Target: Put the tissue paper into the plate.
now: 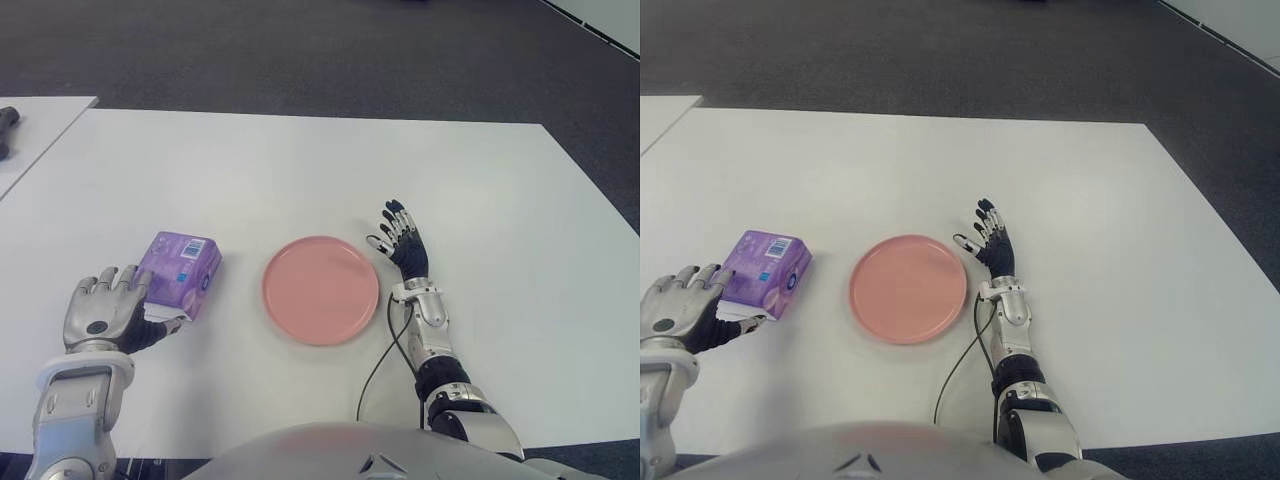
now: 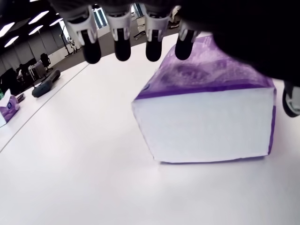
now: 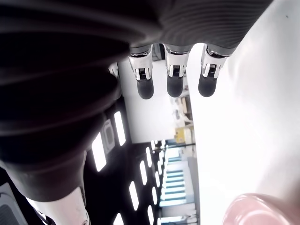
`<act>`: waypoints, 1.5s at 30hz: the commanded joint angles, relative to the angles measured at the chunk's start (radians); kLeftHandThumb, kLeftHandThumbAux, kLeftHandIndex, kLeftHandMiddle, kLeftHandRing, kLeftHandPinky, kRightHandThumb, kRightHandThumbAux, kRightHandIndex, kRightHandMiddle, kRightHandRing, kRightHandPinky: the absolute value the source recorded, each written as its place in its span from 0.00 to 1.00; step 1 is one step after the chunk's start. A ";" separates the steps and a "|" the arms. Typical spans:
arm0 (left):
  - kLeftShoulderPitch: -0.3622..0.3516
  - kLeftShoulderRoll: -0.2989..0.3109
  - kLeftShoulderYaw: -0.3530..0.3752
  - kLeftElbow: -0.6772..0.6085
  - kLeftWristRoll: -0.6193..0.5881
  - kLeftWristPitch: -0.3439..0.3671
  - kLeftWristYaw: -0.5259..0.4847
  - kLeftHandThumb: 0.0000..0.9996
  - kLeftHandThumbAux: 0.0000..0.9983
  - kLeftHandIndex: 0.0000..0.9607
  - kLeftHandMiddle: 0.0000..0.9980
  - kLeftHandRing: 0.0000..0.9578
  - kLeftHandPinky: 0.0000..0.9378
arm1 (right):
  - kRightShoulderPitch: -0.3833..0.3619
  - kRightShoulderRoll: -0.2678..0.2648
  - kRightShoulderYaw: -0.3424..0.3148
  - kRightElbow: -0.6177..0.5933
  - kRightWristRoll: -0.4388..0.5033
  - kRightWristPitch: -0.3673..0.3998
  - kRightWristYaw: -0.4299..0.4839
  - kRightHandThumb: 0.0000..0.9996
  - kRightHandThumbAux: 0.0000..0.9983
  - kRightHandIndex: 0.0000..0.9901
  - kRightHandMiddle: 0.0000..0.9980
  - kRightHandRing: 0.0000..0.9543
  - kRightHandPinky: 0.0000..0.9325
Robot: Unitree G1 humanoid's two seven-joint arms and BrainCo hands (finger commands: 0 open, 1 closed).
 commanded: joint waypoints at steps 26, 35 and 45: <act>-0.004 -0.082 0.041 -0.119 -0.115 -0.050 0.170 0.13 0.26 0.00 0.00 0.00 0.00 | 0.075 0.033 -0.030 0.102 0.037 0.006 0.017 0.08 0.82 0.04 0.02 0.02 0.09; -0.017 -0.107 0.046 -0.106 -0.131 -0.069 0.229 0.15 0.26 0.00 0.00 0.00 0.00 | 0.065 0.028 -0.026 0.124 0.013 -0.008 0.001 0.07 0.82 0.05 0.02 0.02 0.10; -0.052 -0.126 0.021 -0.048 -0.126 -0.067 0.238 0.14 0.27 0.00 0.00 0.00 0.00 | 0.066 0.031 -0.025 0.121 0.011 -0.017 -0.006 0.04 0.85 0.05 0.03 0.03 0.10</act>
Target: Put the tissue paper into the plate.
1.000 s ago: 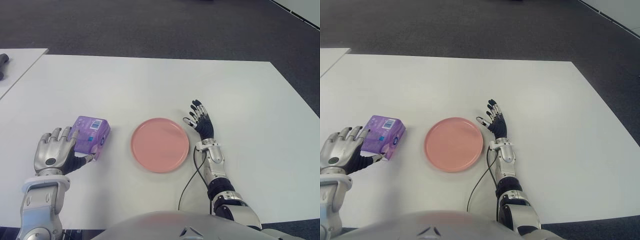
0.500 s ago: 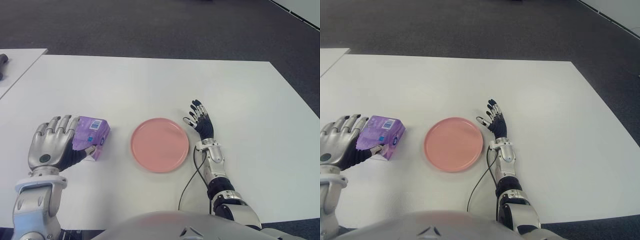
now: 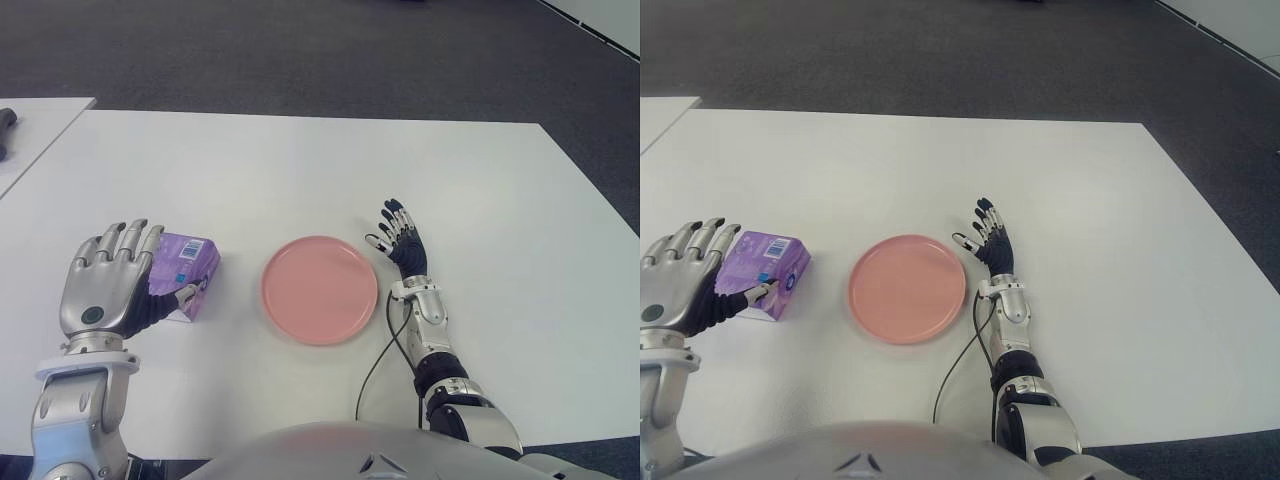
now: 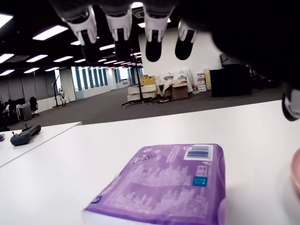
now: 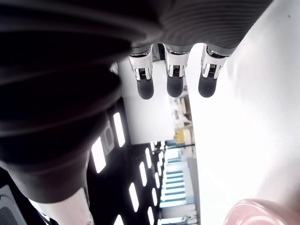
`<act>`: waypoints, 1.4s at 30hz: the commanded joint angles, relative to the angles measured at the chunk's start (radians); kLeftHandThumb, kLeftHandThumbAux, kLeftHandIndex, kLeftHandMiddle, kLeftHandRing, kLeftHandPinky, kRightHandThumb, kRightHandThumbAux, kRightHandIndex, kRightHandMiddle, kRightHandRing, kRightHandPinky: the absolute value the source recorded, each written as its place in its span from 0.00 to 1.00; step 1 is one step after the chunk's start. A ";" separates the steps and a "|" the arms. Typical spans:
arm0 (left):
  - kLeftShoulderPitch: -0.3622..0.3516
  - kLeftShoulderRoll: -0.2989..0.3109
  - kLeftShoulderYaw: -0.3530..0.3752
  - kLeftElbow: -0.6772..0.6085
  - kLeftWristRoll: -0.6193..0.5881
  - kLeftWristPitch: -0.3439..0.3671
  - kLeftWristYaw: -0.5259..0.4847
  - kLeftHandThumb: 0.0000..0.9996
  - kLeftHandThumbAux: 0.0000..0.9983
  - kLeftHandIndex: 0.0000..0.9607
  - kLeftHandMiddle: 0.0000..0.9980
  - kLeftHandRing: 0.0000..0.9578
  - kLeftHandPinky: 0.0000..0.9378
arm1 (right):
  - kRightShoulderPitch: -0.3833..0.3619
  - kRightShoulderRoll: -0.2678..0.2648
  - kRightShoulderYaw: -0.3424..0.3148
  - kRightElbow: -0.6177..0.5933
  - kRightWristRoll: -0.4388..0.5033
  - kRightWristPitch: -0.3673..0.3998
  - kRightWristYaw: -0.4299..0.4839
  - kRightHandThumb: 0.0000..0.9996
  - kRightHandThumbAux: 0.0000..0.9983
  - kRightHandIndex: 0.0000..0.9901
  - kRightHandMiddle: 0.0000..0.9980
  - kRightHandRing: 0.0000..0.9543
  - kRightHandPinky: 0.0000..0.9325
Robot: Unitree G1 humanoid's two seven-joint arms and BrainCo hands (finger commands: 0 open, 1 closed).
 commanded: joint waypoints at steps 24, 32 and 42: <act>-0.205 -0.006 -0.125 0.379 0.008 0.070 0.039 0.10 0.29 0.00 0.00 0.00 0.00 | 0.114 0.029 -0.004 0.047 0.020 -0.004 -0.022 0.08 0.82 0.05 0.03 0.03 0.10; -0.240 -0.023 -0.188 0.453 0.045 0.144 0.065 0.08 0.30 0.00 0.00 0.00 0.00 | 0.118 0.022 -0.011 0.051 0.030 -0.002 -0.009 0.06 0.82 0.04 0.02 0.02 0.09; -0.236 -0.013 -0.234 0.443 0.037 0.197 0.059 0.06 0.29 0.00 0.00 0.00 0.00 | 0.119 0.023 -0.025 0.059 0.042 -0.018 0.021 0.06 0.84 0.05 0.03 0.02 0.10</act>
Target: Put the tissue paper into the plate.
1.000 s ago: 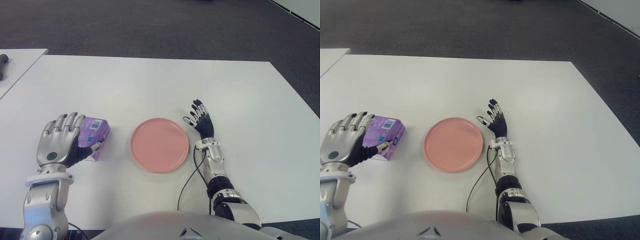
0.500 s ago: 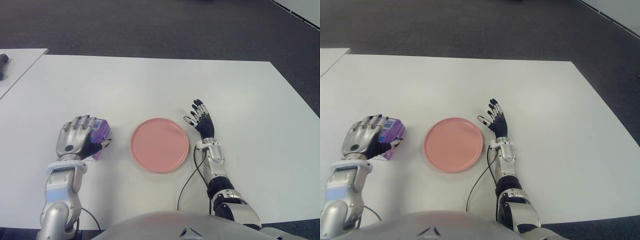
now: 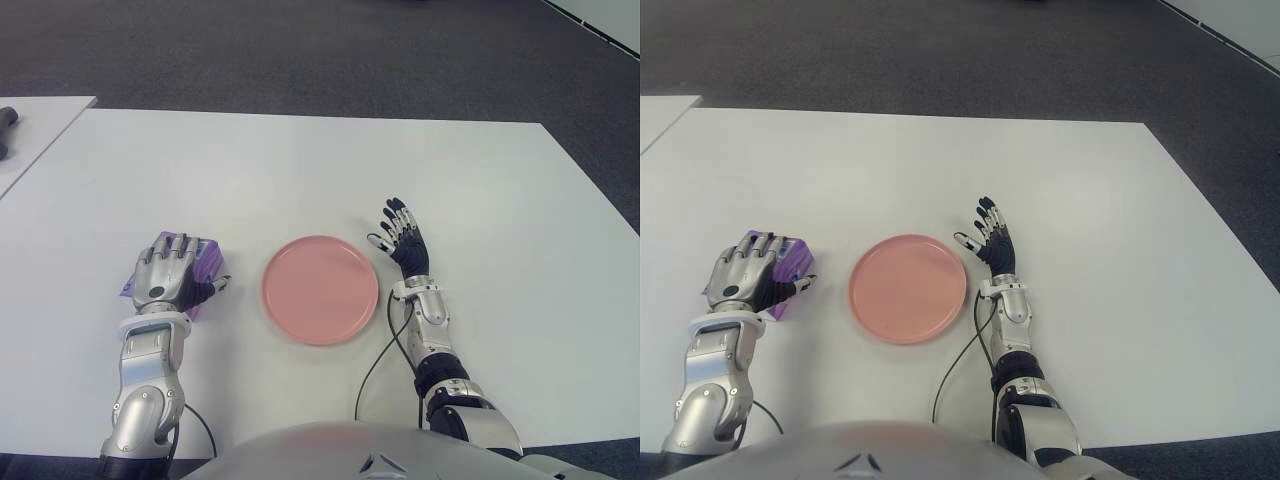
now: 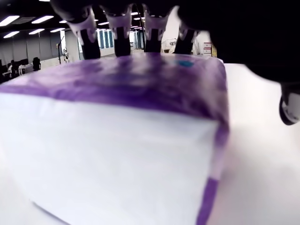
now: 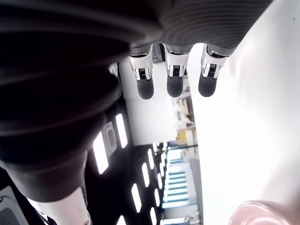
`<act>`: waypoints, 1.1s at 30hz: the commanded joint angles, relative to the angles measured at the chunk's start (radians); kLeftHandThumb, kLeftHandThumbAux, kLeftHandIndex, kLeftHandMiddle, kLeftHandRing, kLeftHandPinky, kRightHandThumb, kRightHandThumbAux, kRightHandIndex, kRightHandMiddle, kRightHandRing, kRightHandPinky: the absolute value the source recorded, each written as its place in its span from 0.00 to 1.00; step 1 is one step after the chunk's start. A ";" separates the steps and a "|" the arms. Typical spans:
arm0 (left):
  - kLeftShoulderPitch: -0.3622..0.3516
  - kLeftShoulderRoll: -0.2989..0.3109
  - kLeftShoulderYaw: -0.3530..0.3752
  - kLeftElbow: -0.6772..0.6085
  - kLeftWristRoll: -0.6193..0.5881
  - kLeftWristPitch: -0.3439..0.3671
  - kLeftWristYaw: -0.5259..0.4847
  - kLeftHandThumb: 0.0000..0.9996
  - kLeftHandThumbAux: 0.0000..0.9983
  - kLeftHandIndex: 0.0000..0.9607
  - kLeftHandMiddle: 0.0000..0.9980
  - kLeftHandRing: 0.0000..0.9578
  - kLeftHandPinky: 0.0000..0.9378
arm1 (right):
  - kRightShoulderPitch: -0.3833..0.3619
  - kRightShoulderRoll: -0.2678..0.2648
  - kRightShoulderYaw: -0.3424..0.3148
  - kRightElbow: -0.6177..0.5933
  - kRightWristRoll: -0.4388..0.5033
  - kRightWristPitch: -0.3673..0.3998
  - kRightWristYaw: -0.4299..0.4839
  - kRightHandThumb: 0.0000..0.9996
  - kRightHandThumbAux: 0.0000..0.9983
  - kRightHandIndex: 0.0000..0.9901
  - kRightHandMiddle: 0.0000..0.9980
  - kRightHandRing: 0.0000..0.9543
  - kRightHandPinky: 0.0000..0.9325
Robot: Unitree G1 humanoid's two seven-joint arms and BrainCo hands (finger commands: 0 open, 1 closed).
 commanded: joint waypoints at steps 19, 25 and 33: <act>-0.012 0.041 -0.082 0.020 0.098 0.087 -0.049 0.03 0.29 0.00 0.00 0.00 0.00 | 0.124 0.009 -0.019 0.066 0.022 -0.003 0.014 0.04 0.83 0.05 0.02 0.01 0.08; 0.001 0.044 -0.084 0.021 0.142 0.107 -0.001 0.03 0.27 0.00 0.00 0.00 0.00 | 0.123 0.005 -0.021 0.064 0.025 0.000 0.018 0.03 0.83 0.05 0.02 0.01 0.08; 0.028 0.039 -0.082 -0.010 0.154 0.119 0.040 0.04 0.28 0.00 0.00 0.00 0.00 | 0.120 -0.001 -0.025 0.065 0.029 0.005 0.024 0.03 0.83 0.05 0.02 0.01 0.08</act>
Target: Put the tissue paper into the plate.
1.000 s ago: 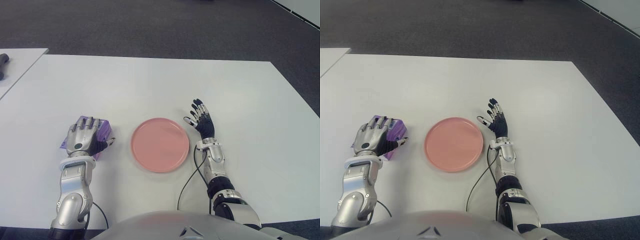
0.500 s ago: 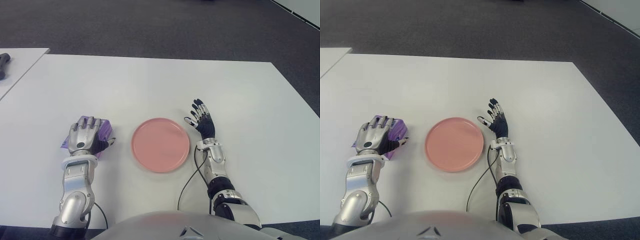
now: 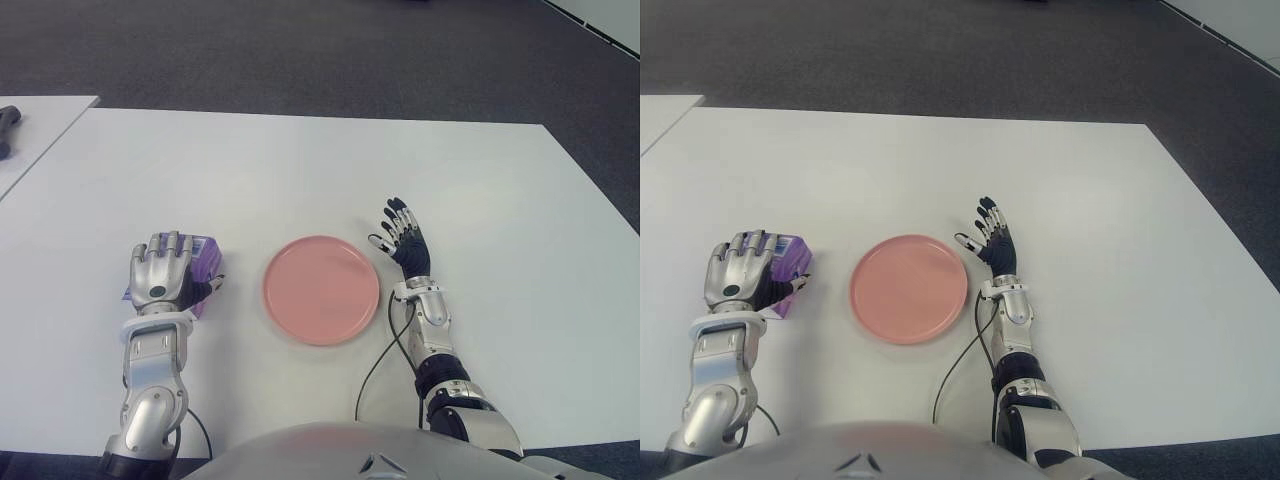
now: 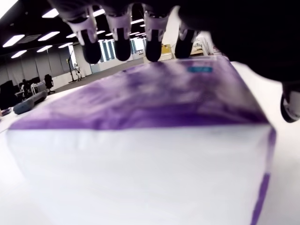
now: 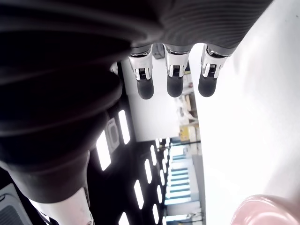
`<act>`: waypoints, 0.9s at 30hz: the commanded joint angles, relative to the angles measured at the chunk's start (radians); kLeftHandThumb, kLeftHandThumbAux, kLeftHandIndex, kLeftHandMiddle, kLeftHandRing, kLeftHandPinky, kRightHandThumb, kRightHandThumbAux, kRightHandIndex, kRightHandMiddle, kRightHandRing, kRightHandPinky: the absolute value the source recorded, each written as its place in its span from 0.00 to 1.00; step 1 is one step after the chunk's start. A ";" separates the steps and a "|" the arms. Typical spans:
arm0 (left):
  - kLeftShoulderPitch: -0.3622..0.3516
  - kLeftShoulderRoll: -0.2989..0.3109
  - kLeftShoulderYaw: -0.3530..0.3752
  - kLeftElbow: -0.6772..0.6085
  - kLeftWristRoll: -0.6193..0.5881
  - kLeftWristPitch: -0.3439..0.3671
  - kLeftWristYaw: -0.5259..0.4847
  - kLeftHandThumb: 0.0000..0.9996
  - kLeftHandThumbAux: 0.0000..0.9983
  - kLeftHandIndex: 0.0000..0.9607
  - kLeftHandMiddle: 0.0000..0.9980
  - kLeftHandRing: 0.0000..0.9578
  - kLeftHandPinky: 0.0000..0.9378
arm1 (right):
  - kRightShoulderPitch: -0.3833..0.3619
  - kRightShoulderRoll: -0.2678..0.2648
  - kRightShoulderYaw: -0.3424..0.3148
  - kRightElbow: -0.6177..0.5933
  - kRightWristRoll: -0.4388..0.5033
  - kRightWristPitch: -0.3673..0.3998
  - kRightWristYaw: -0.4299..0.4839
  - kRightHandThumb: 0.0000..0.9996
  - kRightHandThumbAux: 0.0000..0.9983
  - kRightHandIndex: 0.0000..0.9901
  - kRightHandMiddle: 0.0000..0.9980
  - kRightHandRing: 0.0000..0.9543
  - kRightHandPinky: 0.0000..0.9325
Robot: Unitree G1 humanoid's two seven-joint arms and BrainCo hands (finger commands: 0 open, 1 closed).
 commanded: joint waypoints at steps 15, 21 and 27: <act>0.068 0.077 0.029 -0.004 0.106 0.007 0.062 0.06 0.36 0.00 0.00 0.00 0.00 | 0.101 -0.009 -0.026 0.083 0.037 0.019 0.017 0.03 0.83 0.05 0.02 0.01 0.08; 0.082 0.086 0.041 -0.015 0.129 0.020 0.102 0.06 0.39 0.00 0.00 0.00 0.00 | 0.096 -0.015 -0.027 0.088 0.043 0.022 0.020 0.03 0.83 0.05 0.02 0.01 0.08; 0.094 0.077 0.046 -0.041 0.143 0.022 0.097 0.06 0.40 0.00 0.00 0.00 0.00 | 0.094 -0.020 -0.029 0.089 0.047 0.024 0.024 0.03 0.83 0.05 0.02 0.01 0.08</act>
